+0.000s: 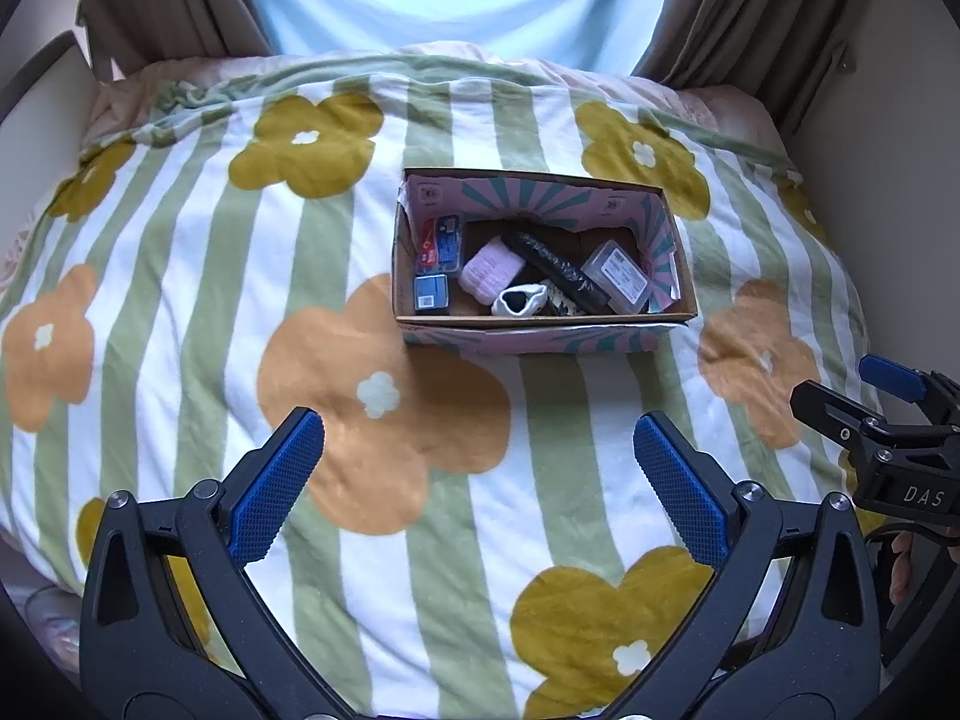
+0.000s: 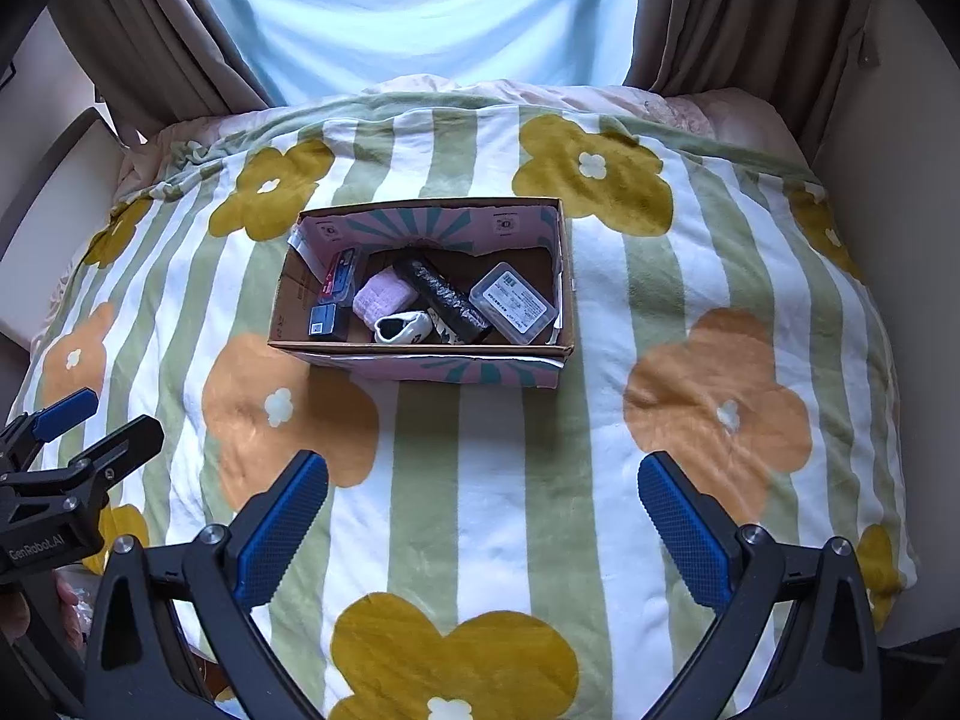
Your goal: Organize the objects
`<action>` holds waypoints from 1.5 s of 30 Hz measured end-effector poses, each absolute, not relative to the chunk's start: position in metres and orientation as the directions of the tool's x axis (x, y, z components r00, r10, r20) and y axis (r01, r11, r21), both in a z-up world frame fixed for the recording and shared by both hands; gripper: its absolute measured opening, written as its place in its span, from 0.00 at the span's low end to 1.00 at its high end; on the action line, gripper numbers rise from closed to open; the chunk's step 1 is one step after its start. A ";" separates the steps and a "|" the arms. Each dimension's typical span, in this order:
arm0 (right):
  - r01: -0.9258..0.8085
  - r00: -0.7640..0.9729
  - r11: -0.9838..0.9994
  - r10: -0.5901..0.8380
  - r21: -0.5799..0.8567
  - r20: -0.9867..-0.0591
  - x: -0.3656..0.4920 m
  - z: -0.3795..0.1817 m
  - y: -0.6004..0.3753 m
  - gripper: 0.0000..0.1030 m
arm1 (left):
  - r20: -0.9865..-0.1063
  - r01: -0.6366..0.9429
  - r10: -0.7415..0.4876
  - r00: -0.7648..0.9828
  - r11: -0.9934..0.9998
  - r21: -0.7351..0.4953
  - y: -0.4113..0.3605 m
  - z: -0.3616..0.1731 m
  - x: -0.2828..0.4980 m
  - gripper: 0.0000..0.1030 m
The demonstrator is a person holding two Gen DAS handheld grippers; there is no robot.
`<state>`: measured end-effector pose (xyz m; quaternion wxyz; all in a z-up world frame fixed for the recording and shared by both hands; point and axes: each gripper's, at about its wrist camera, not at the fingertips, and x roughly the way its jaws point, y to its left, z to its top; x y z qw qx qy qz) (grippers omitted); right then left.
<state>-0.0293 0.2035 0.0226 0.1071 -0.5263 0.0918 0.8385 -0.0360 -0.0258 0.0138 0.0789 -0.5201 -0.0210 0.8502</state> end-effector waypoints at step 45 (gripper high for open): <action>-0.311 -0.455 -0.949 0.109 0.043 -0.884 -0.025 0.040 0.199 1.00 | -0.871 -0.123 0.166 -0.462 -0.985 -0.123 -0.027 0.025 -0.035 1.00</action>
